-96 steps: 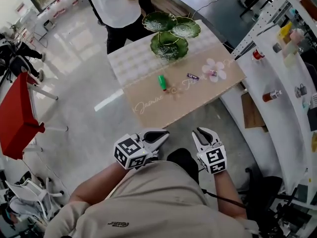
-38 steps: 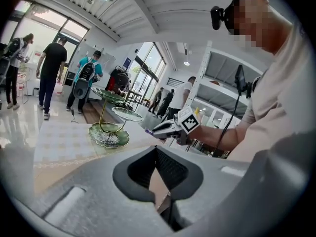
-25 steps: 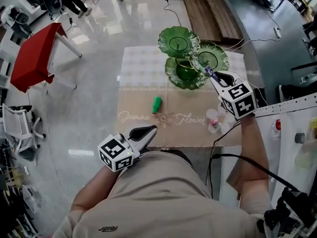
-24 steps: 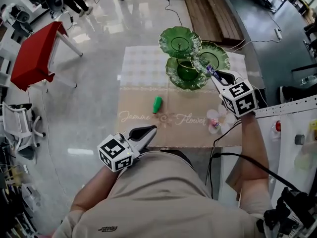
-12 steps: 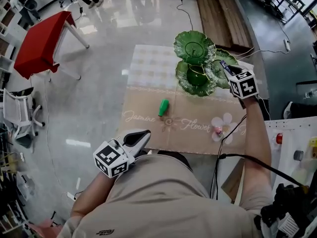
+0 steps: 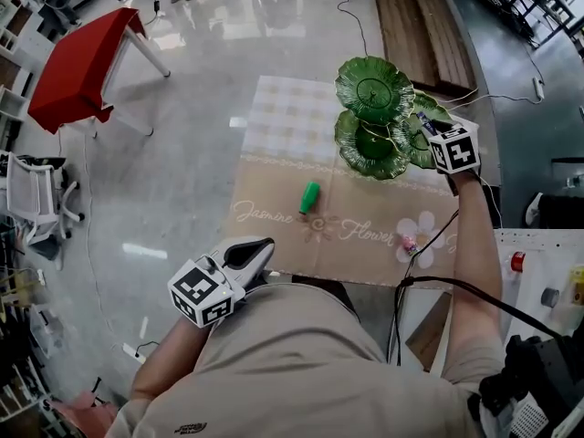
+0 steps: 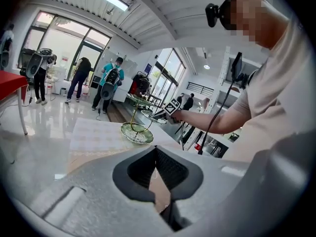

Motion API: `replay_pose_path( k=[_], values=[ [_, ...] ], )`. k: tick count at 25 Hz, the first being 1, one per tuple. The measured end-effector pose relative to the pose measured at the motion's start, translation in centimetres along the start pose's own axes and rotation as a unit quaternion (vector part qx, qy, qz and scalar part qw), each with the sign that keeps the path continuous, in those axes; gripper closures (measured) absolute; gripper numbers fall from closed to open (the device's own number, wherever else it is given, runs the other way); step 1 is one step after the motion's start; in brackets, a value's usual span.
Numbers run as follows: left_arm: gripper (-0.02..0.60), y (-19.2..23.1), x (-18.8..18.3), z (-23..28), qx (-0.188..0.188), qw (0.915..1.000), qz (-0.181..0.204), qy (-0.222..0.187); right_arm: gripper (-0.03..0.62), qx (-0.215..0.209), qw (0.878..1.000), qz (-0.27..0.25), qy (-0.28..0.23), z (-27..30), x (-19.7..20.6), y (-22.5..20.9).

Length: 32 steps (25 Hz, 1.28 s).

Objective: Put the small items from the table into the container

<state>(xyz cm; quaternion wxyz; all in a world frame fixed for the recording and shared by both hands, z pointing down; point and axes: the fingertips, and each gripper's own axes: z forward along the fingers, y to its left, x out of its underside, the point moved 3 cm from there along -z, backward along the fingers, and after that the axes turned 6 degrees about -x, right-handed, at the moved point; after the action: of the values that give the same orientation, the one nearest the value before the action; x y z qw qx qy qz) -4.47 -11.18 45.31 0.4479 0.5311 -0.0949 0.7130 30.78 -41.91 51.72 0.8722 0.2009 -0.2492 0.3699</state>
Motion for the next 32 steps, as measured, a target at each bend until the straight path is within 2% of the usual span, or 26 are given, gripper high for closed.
replay_pose_path(
  k=[2, 7, 13, 18, 26, 32],
  values=[
    [0.574, 0.3, 0.1, 0.2, 0.004, 1.0, 0.0, 0.003, 0.431, -0.001, 1.0, 0.001, 0.002, 0.3, 0.0, 0.1],
    [0.574, 0.5, -0.1, 0.1, 0.027, 0.9996, 0.005, 0.007, 0.427, 0.019, 1.0, 0.008, -0.012, -1.4, 0.0, 0.7],
    [0.574, 0.8, -0.3, -0.6, 0.059, 0.9981, 0.017, 0.01, 0.444, 0.033, 0.998, 0.035, -0.04, -5.0, 0.2, 3.2],
    [0.574, 0.8, -0.8, -1.7, 0.09, 0.9955, 0.031, 0.007, 0.49, 0.046, 0.994, 0.065, -0.071, -8.7, 0.4, 6.7],
    [0.574, 1.5, -0.5, -4.0, 0.119, 0.992, 0.041, 0.002, 0.553, 0.049, 0.99, 0.095, -0.092, -12.9, 1.6, 14.9],
    [0.574, 2.0, -0.3, -5.2, 0.142, 0.9891, 0.04, 0.001, 0.562, 0.033, 0.987, 0.111, -0.112, -14.5, 2.1, 23.2]
  ],
)
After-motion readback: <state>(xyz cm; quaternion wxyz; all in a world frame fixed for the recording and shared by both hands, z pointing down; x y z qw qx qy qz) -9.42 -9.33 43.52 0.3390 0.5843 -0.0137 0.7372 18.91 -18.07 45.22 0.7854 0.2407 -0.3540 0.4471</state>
